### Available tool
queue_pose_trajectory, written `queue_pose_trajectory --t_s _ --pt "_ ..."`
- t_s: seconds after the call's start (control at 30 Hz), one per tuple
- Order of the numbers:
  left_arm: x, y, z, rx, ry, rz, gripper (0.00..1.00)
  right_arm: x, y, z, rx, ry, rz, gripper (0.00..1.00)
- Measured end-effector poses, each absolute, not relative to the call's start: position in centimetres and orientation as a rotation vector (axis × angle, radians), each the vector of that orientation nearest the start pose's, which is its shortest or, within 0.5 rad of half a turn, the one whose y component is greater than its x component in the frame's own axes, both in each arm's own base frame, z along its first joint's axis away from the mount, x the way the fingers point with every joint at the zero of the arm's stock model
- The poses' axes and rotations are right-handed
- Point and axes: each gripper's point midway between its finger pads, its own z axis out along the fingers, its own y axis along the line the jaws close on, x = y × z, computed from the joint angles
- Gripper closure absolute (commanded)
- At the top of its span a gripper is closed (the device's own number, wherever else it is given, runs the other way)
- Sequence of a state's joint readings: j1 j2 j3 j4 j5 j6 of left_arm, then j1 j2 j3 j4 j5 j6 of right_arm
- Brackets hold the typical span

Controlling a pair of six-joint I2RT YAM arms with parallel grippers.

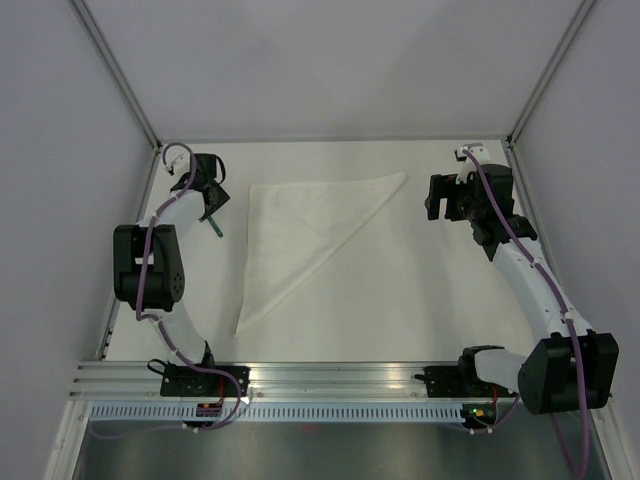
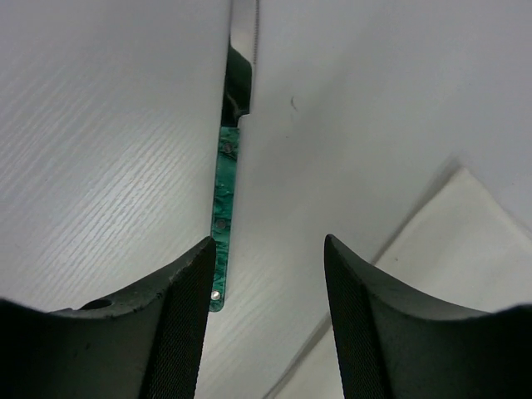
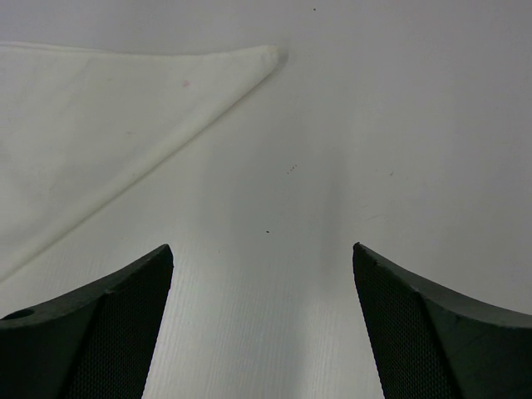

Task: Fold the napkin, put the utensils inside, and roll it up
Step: Grab a utensil with the left arm

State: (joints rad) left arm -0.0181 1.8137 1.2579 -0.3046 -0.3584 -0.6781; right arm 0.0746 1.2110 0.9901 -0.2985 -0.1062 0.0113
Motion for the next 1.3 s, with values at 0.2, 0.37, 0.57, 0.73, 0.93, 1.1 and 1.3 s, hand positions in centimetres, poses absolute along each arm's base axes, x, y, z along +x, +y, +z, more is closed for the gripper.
queue_pose_trajectory --t_s 0.2,0.37,0.57,0.73,0.93,1.1,1.3 --pt "44.0 4.2 5.6 -0.955 2.256 0.235 0.42 37.1 4.9 20.6 -0.138 2.091 0.177 0.07" --pt "43.3 4.5 3.2 -0.972 2.333 0.286 0.43 37.1 5.1 20.9 -0.143 2.085 0.185 0.07" --pt "44.0 6.1 2.4 -1.025 2.361 0.302 0.46 37.1 5.2 20.9 -0.146 2.085 0.189 0.07" --pt "45.3 7.0 2.0 -1.057 2.379 0.292 0.49 37.1 5.3 20.9 -0.150 2.085 0.196 0.07" --pt "46.7 6.7 1.9 -1.056 2.404 0.279 0.55 37.0 5.3 20.9 -0.153 2.087 0.199 0.07" --pt "46.8 6.6 1.8 -1.054 2.420 0.276 0.83 37.0 5.4 20.9 -0.155 2.087 0.203 0.07" --pt "46.8 6.3 1.9 -1.020 2.444 0.256 0.98 36.9 5.6 20.8 -0.161 2.089 0.213 0.07"
